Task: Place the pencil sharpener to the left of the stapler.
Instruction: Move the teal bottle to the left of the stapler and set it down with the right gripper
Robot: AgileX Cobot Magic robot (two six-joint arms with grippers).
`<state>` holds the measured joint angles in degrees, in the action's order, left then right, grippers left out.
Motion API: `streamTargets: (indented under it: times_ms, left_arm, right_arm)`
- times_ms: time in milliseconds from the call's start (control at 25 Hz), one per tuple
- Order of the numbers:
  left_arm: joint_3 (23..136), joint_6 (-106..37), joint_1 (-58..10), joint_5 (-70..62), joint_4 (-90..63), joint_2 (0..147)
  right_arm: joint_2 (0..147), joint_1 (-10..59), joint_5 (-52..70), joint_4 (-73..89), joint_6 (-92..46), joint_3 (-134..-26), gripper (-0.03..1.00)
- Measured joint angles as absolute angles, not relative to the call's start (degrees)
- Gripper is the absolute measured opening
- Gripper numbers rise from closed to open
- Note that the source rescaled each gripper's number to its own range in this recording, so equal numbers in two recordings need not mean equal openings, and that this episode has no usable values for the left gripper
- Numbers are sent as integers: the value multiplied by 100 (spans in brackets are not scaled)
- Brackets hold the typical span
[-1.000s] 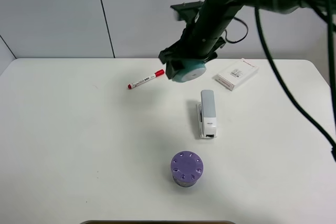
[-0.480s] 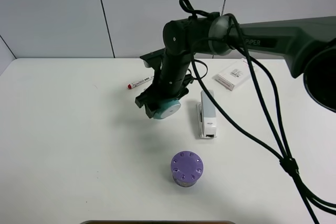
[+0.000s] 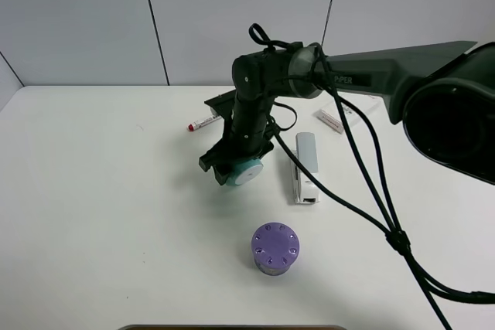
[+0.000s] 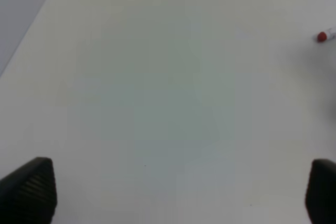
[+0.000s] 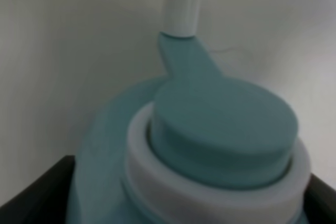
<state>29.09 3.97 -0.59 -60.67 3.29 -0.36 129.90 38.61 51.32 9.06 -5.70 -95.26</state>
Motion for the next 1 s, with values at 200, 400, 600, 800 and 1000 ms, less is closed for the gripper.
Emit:
streamTargets:
  times_ms: [200, 400, 600, 800, 1000]
  left_arm:
    - [2909, 397, -59, -6067, 329, -36]
    - [2909, 397, -59, -6067, 329, -36]
    - [2909, 397, -59, -6067, 329, -36]
    - [2909, 397, -59, -6067, 329, -36]
    - [2909, 397, -59, -6067, 329, -36]
  right_arm:
    - [13146, 3861, 5073, 876, -570, -9546, 0]
    - [13191, 3861, 5067, 876, -558, -9577, 0]
    - [13192, 3861, 5062, 876, -552, -9577, 0]
    - [13197, 3861, 5056, 876, -416, -9578, 0]
    - [13208, 3861, 5029, 876, -396, -9583, 21]
